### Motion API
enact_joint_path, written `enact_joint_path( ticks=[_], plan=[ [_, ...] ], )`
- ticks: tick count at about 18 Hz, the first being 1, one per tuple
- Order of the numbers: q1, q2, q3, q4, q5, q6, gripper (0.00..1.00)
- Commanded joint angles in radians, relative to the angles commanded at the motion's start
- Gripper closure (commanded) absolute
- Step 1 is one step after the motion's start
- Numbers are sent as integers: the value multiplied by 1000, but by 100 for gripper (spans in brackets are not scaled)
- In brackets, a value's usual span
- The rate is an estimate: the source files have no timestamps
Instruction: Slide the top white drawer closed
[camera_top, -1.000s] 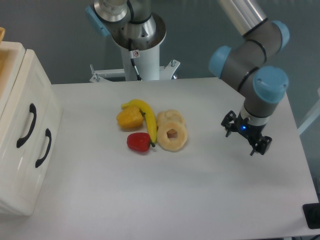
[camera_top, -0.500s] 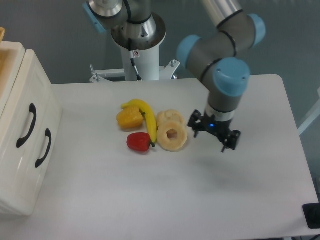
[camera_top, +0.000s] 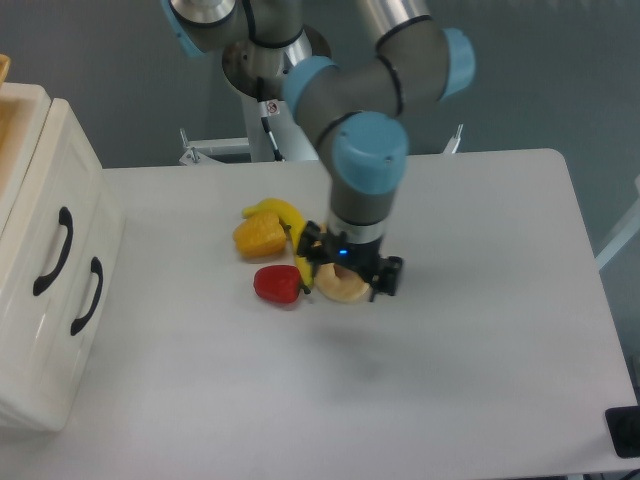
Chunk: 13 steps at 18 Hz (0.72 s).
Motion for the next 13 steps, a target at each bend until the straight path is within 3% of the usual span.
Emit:
enact_joint_path(
  ticks=[6,13],
  plan=[
    [-81,29,8,-41,-39,-101,0],
    [-166,31,22,-46,-37,-268,0]
  ],
)
